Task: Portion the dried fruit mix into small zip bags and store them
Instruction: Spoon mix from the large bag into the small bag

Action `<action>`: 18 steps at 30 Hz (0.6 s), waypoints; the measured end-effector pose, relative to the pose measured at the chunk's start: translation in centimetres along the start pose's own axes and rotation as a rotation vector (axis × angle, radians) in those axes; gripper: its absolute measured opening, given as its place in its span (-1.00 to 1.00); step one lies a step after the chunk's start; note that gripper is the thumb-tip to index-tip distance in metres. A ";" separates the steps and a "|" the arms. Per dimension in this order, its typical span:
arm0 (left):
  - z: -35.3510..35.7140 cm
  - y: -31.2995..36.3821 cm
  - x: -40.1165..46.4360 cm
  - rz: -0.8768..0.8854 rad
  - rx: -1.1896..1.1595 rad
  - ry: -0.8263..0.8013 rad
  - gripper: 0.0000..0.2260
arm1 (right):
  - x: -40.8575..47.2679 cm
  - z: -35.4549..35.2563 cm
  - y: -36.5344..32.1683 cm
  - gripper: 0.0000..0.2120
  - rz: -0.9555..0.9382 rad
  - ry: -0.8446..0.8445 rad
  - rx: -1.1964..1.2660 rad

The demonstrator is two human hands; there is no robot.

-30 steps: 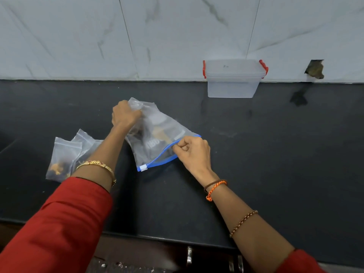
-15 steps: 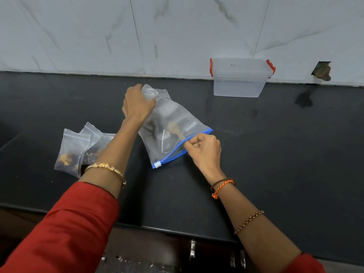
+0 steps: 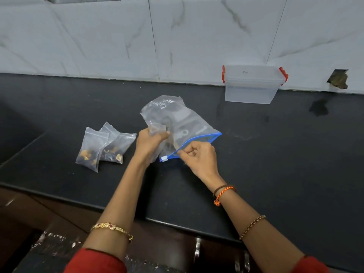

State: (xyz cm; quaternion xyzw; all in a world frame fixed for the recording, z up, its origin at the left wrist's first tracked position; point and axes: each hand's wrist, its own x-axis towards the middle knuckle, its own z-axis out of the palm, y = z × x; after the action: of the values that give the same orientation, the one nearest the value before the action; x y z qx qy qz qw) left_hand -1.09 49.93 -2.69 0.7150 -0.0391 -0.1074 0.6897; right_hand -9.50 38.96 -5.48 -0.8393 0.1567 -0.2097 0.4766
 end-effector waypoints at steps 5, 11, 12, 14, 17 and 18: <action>0.2 0.3 -0.7 0.051 -0.179 -0.062 -0.93 | -0.7 0.1 -0.9 -0.73 0.194 -0.012 0.370; -0.2 -0.5 -0.1 0.095 -0.085 0.033 -0.85 | -0.7 -1.2 -1.5 -0.79 0.394 0.080 0.573; -0.3 -0.6 -0.2 0.096 -0.071 0.049 -0.85 | -0.7 -1.5 -1.5 -0.79 0.398 0.094 0.577; -0.4 -0.6 -0.3 0.098 -0.022 0.075 -0.86 | -0.7 -2.4 -1.4 -0.79 0.400 0.114 0.568; -0.5 -0.6 -0.7 0.142 0.082 0.126 -0.87 | -0.8 -3.9 -1.0 -0.79 0.403 0.137 0.539; -0.5 -0.5 -1.0 0.167 0.125 0.152 -0.86 | -0.9 -4.5 -0.9 -0.79 0.402 0.142 0.540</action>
State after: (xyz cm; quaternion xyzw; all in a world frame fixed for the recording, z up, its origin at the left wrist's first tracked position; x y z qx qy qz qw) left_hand -2.00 50.68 -3.12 0.7570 -0.0529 0.0075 0.6513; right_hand -12.45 36.50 -2.84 -0.6185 0.2906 -0.2035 0.7011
